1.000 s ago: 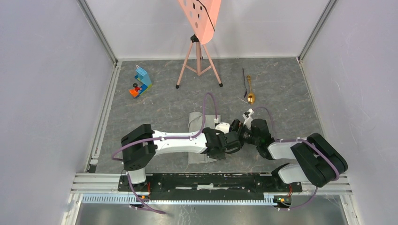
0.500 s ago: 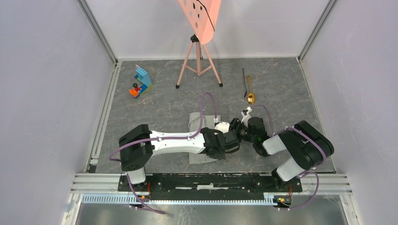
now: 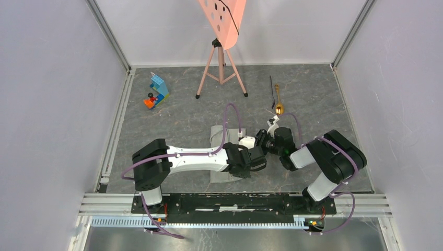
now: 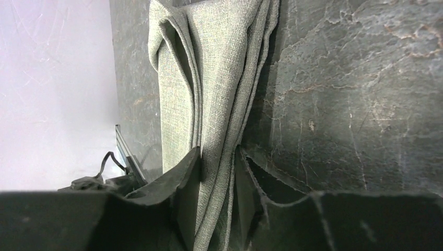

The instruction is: Fold the napkin into a case and place the utensils inside

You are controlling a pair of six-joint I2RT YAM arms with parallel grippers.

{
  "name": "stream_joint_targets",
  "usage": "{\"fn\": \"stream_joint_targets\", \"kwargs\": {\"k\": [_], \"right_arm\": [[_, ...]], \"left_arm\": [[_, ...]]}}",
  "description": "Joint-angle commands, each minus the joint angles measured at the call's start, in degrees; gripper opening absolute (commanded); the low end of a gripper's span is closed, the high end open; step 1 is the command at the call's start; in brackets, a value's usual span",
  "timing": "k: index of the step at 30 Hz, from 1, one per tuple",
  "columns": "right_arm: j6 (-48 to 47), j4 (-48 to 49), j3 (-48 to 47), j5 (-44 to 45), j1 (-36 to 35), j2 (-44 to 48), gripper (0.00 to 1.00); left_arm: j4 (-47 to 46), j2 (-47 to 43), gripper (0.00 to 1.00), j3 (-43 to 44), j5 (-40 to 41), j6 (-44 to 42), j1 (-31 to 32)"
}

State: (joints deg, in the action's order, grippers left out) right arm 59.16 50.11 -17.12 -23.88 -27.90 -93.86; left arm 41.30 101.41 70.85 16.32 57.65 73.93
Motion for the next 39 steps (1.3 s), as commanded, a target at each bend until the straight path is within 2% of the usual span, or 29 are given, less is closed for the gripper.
{"fn": "stream_joint_targets", "kwargs": {"k": [1, 2, 3, 4, 5, 7, 8, 12, 14, 16, 20, 27, 29, 34, 39], "right_arm": [[-2.85, 3.30, -1.30, 1.14, 0.22, -0.26, 0.30], [-3.55, 3.02, -1.42, 1.31, 0.22, -0.05, 0.24], [-4.66, 2.45, -1.64, 1.48, 0.22, 0.25, 0.17], [-6.06, 2.09, -1.97, 1.41, 0.28, 0.45, 0.05], [-7.22, 2.04, -2.24, 1.13, 0.29, 0.60, 0.00], [-10.14, 0.62, -3.29, 0.56, 0.24, 0.71, 0.00], [-12.04, -1.82, -4.49, 0.45, 0.25, 0.57, 0.00], [-18.39, -10.39, -9.24, -0.40, 0.22, 0.23, 0.00], [-22.48, -15.41, -12.52, -0.56, 0.09, 0.03, 0.00], [-25.85, -20.26, -15.25, 0.18, -0.18, 0.15, 0.00], [-31.99, -28.54, -20.39, 4.26, -1.76, 0.28, 0.00], [-37.06, -37.40, -27.19, 11.16, -5.06, -1.00, 0.00], [-38.29, -39.44, -28.88, 13.29, -6.30, -0.84, 0.00], [-40.69, -45.35, -33.88, 20.13, -10.01, -0.68, 0.00], [-42.15, -53.56, -40.42, 29.21, -14.90, -1.58, 0.00]], "left_arm": [[-3.09, -2.60, 0.02, -0.49, -0.73, -1.22, -0.29], [-3.52, -2.64, 0.03, -0.58, -1.11, -1.27, -0.36], [-4.35, -3.01, 0.07, -0.79, -1.79, -1.52, -0.38], [-5.27, -3.73, 0.16, -1.24, -2.26, -1.73, -0.37], [-6.72, -4.58, 0.29, -1.82, -2.57, -1.88, -0.49], [-9.37, -7.56, 0.51, -3.52, -4.19, -2.10, -1.27], [-10.91, -9.59, 0.57, -4.79, -5.41, -2.10, -2.38], [-16.10, -19.56, 0.61, -12.67, -9.34, -1.97, -10.32], [-22.73, -26.18, 0.58, -19.90, -12.51, -0.87, -16.57], [-28.31, -30.73, 0.50, -25.79, -15.69, 0.87, -23.23], [-37.23, -32.50, 0.33, -31.43, -18.29, 1.52, -32.62], [-44.40, -20.89, 0.10, -27.00, -20.94, -0.08, -37.40], [-44.99, -17.39, 0.06, -25.95, -20.49, -0.33, -38.81], [-47.05, -8.62, 0.02, -24.38, -19.63, -1.88, -41.37], [-49.12, -3.93, 0.02, -24.91, -19.23, -2.55, -41.85]]}}
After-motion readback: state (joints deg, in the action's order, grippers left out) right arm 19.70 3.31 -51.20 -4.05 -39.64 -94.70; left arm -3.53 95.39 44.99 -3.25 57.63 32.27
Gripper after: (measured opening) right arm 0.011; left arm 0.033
